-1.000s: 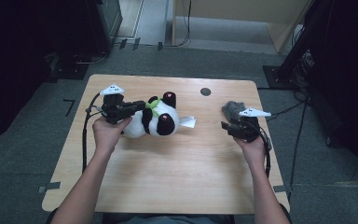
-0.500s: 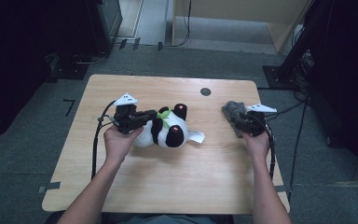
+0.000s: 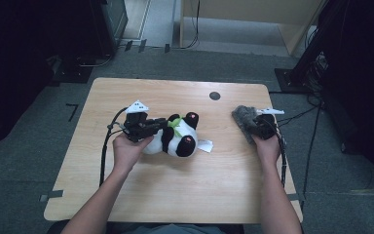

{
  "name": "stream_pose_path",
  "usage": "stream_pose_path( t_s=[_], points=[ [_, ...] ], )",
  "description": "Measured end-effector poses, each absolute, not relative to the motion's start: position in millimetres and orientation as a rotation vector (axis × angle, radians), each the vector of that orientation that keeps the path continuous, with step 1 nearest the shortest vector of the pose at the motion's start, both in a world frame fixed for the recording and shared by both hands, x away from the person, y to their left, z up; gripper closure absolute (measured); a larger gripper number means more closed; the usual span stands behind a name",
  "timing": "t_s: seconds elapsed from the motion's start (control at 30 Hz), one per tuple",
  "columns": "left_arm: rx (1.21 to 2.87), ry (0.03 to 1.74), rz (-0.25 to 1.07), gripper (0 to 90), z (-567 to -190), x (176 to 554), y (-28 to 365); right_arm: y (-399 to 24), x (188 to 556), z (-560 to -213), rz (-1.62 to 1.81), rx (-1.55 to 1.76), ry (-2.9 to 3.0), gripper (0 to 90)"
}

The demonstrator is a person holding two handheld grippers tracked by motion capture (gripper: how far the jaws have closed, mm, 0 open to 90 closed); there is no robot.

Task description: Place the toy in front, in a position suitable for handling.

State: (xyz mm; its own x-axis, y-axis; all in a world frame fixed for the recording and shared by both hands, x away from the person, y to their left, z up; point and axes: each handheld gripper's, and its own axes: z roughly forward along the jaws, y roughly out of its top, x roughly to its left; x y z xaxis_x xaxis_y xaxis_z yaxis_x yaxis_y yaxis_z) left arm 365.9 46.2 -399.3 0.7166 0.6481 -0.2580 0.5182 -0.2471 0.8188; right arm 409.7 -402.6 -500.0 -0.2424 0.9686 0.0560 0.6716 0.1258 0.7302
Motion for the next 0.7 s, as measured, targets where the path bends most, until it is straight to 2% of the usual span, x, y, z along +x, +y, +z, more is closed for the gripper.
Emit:
stream_pose_path(
  t_s=[0.07,0.1,0.17,0.2,0.23,0.5,0.7],
  points=[
    [1.915,0.896,0.158,76.1,-400,366,47,-402,411,-501,0.898,1.581,1.979,60.4],
    [1.914,0.888,0.177,73.6,-399,365,47,-402,413,-504,0.899,1.590,1.997,66.4],
    [1.920,0.884,0.190,71.7,-399,365,47,-403,413,-504,0.898,1.597,2.000,69.1],
    [1.934,0.875,0.199,65.4,-398,364,48,-405,413,-504,0.918,1.610,1.999,72.9],
    [1.933,0.874,0.201,62.9,-398,364,49,-406,412,-503,0.924,1.619,1.996,74.2],
    [1.920,0.826,0.154,46.2,-397,366,60,-410,410,-491,0.946,1.653,1.985,75.4],
    [1.931,0.804,0.160,41.9,-398,367,65,-410,406,-482,1.014,1.673,1.974,75.5]
  ],
)
